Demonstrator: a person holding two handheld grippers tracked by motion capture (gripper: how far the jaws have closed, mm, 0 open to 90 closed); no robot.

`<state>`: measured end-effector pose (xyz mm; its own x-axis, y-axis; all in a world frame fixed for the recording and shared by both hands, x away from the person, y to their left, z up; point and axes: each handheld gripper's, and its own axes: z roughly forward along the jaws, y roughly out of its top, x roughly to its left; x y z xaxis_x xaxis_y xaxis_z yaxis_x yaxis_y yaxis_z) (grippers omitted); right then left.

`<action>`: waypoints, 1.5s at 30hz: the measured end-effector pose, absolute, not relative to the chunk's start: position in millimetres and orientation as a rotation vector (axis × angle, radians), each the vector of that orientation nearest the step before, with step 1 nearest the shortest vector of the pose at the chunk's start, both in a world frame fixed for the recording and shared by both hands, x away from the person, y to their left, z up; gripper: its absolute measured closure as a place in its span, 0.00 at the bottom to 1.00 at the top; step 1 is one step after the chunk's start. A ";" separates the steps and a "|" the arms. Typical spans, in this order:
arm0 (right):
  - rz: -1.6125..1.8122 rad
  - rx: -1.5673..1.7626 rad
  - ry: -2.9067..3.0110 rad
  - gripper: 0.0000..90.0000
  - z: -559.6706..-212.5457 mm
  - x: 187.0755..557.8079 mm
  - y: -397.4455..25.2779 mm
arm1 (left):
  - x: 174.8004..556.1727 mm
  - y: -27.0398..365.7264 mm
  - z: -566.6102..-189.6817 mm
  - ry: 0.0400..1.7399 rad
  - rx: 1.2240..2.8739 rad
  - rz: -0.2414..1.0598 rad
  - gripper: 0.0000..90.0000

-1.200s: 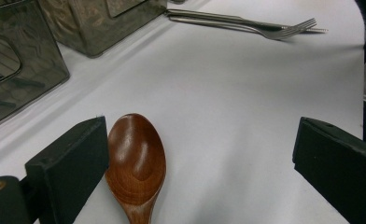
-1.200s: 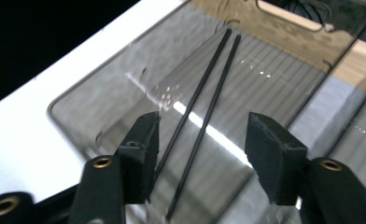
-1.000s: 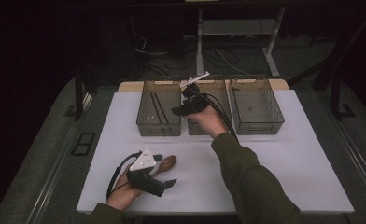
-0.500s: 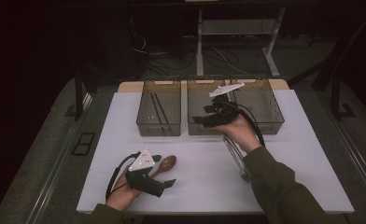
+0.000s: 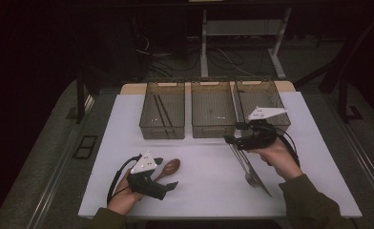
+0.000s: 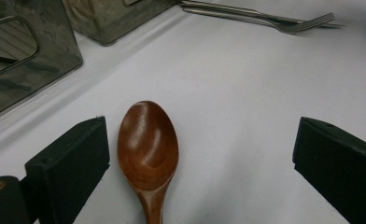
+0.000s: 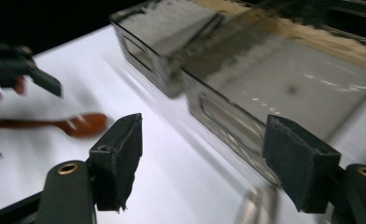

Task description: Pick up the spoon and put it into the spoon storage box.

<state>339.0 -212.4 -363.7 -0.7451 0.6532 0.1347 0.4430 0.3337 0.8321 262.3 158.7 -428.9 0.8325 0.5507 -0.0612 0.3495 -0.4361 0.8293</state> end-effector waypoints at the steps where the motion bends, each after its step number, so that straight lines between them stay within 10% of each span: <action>1: 1.364 0.997 2.367 0.31 -366.0 333.5 -218.6 | 262.7 158.9 -428.8 0.662 2.066 0.271 0.03; 30: 1.316 1.123 2.288 0.21 -432.0 241.9 -300.8 | 271.6 168.4 -420.0 0.680 2.053 0.303 0.03; 45: 1.311 1.115 2.311 0.21 -434.5 238.7 -299.2 | 313.8 162.7 -423.8 0.697 2.052 0.231 0.25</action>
<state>238.7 -299.2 -434.5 -0.6720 0.7271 0.1402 0.4932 0.2983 0.8172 313.8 162.7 -423.8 0.8215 0.5603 -0.1059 0.3865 -0.4106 0.8258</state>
